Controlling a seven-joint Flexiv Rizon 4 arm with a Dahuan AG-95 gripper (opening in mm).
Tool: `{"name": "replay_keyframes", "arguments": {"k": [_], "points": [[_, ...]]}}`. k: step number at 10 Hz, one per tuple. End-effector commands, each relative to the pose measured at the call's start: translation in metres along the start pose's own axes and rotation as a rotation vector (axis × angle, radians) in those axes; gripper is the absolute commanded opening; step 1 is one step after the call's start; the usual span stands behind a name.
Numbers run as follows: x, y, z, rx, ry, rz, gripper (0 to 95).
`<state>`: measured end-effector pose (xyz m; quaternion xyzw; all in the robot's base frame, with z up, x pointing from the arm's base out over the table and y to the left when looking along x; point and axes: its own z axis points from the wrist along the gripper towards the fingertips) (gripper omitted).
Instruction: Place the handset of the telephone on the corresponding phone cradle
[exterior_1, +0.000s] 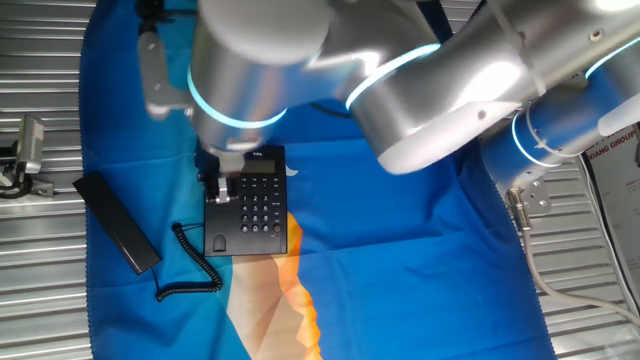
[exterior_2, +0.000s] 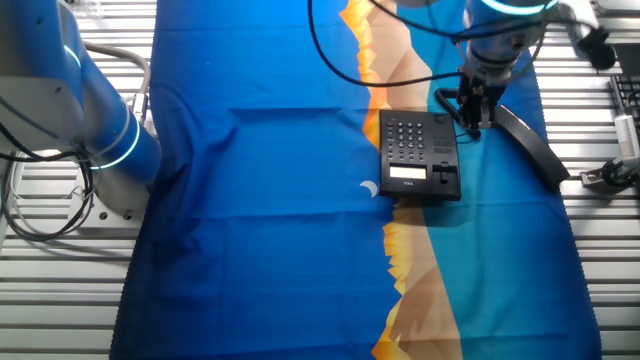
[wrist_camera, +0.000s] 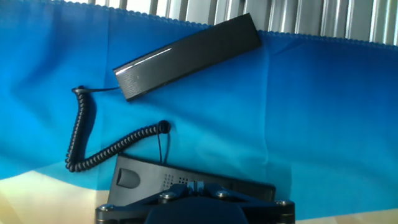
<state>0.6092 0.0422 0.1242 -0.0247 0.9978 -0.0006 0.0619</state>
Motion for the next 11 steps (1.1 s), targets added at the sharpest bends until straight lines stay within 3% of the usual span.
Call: {"name": "replay_keyframes", "arguments": {"k": [1, 11], "points": [[-0.0007, 0.0009, 0.0004, -0.017, -0.025, 0.002, 0.0], [-0.0011, 0.0010, 0.0007, -0.018, -0.017, -0.002, 0.0]]}}
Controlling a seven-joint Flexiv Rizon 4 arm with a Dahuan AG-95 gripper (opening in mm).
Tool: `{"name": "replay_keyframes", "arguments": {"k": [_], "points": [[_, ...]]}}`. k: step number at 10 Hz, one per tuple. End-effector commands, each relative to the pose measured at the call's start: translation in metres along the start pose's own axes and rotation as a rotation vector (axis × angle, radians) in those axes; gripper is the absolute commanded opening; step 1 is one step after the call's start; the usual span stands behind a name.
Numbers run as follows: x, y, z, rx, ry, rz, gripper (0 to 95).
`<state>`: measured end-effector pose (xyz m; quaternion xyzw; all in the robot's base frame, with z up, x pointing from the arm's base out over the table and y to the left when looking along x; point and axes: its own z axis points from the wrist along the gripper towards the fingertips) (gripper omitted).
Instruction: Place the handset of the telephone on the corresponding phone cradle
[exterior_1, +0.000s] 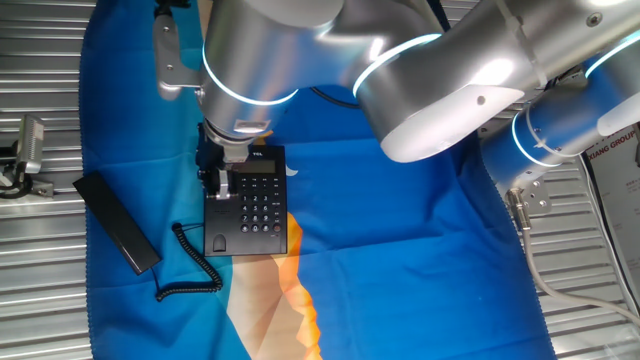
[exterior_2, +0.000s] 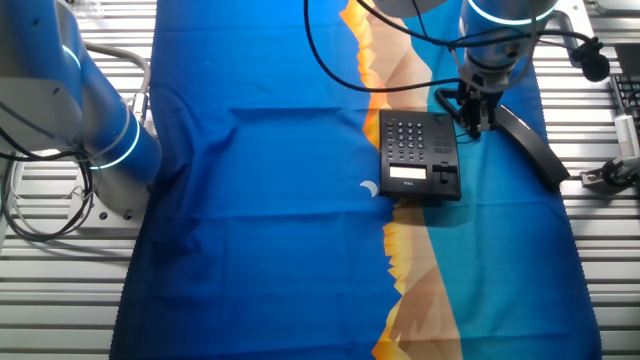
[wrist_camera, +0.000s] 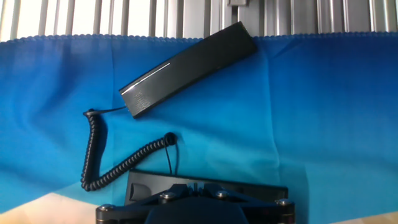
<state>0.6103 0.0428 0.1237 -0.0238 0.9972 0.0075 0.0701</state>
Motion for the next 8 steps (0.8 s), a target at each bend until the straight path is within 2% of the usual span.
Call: {"name": "replay_keyframes", "arguments": {"k": [1, 4, 8], "points": [[-0.001, 0.001, 0.001, 0.000, -0.001, -0.011, 0.0], [-0.010, 0.003, 0.009, -0.002, -0.002, -0.017, 0.0], [-0.033, 0.014, 0.022, 0.005, -0.002, -0.014, 0.0]]}}
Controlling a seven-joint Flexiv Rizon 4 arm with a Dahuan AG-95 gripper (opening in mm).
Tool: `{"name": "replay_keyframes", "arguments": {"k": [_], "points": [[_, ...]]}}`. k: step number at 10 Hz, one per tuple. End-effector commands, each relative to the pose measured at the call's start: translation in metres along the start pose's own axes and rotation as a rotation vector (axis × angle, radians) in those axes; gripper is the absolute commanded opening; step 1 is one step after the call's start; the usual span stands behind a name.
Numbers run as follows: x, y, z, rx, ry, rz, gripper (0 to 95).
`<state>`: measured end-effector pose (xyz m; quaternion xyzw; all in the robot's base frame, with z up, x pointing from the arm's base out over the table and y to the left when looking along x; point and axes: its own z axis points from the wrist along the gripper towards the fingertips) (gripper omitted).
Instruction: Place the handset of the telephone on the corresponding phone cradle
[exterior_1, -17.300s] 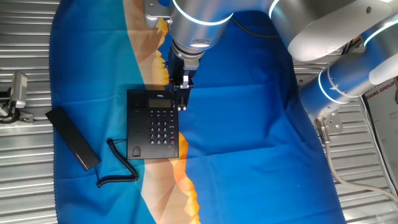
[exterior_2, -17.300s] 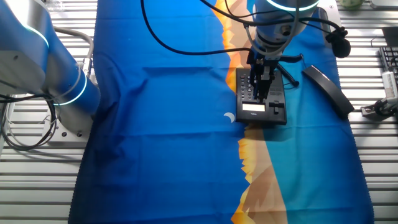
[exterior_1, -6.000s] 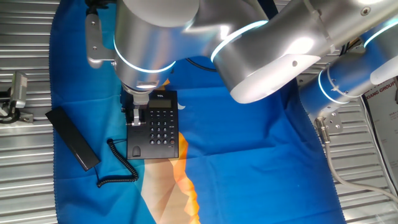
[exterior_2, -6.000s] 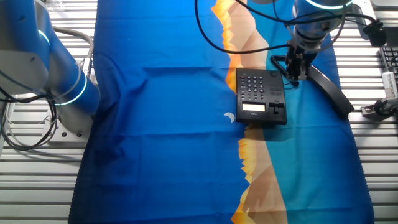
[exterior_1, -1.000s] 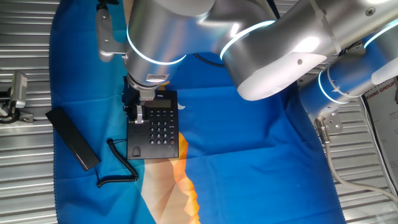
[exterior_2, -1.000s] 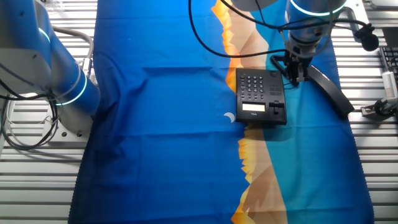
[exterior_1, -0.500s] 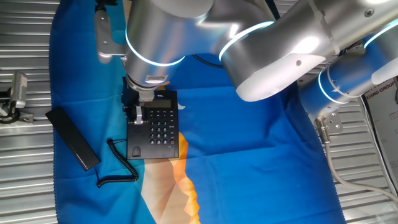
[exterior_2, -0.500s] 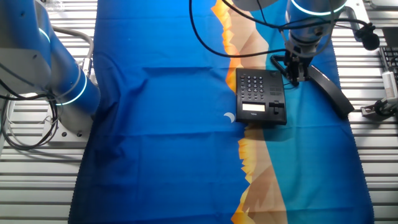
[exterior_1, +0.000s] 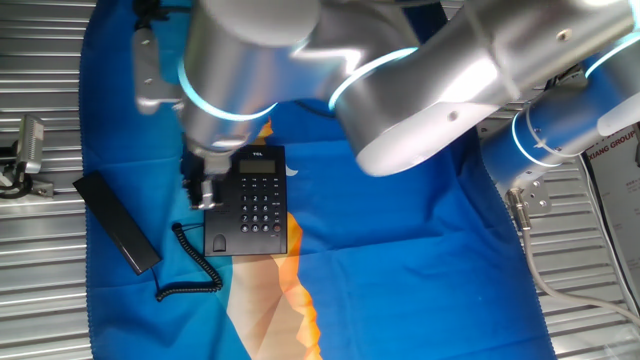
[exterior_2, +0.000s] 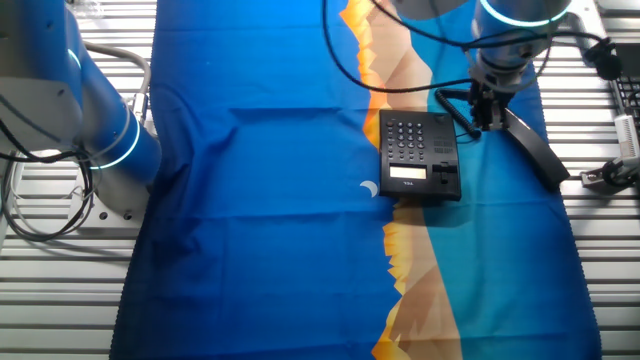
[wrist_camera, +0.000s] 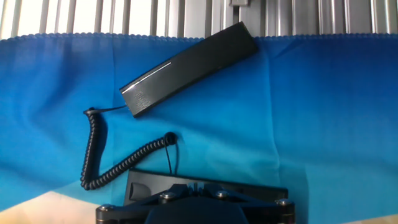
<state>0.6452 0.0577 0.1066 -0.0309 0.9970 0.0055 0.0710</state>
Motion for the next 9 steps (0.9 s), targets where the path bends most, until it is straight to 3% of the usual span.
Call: {"name": "replay_keyframes", "arguments": {"k": [1, 5, 9], "points": [[-0.003, 0.002, 0.002, 0.002, 0.000, -0.002, 0.0], [-0.019, -0.007, 0.011, 0.000, 0.006, -0.061, 0.0], [-0.051, -0.013, 0.015, -0.008, 0.025, -0.091, 0.0]]}}
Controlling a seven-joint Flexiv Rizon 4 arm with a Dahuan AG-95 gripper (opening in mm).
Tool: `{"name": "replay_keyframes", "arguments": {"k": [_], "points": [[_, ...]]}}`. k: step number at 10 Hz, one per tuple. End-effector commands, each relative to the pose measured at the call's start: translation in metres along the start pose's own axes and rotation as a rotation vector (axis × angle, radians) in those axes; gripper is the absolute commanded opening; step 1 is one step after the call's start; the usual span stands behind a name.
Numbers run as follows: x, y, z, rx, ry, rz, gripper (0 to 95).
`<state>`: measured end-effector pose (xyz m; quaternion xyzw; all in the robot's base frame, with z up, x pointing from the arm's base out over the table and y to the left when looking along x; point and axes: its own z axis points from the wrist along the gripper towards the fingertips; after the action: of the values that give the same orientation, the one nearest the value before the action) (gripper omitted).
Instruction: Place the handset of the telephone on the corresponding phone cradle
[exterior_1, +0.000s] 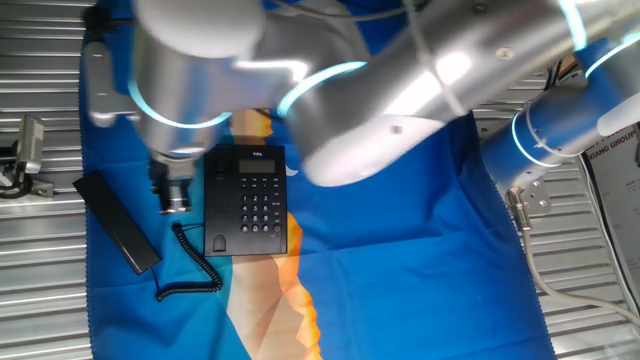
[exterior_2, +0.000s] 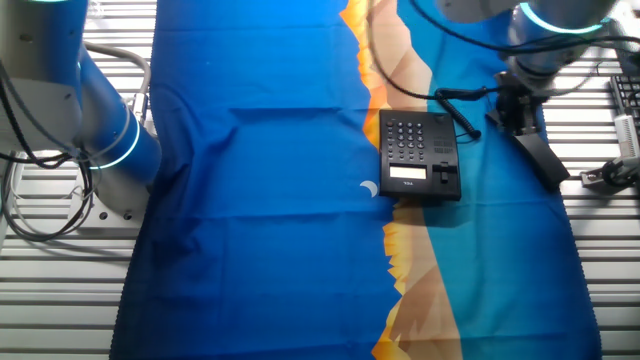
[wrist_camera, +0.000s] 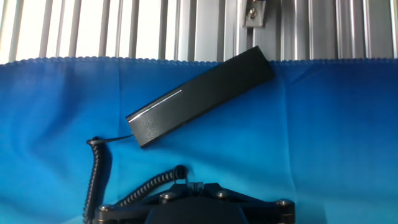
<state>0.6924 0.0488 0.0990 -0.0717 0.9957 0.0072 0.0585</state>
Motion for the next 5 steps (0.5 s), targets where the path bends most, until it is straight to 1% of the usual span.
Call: {"name": "replay_keyframes", "arguments": {"k": [1, 3, 5], "points": [[-0.014, -0.003, 0.002, 0.001, 0.003, -0.016, 0.0], [-0.025, -0.005, 0.003, -0.002, 0.008, -0.017, 0.0], [-0.033, -0.006, 0.004, -0.003, 0.010, -0.022, 0.0]]}}
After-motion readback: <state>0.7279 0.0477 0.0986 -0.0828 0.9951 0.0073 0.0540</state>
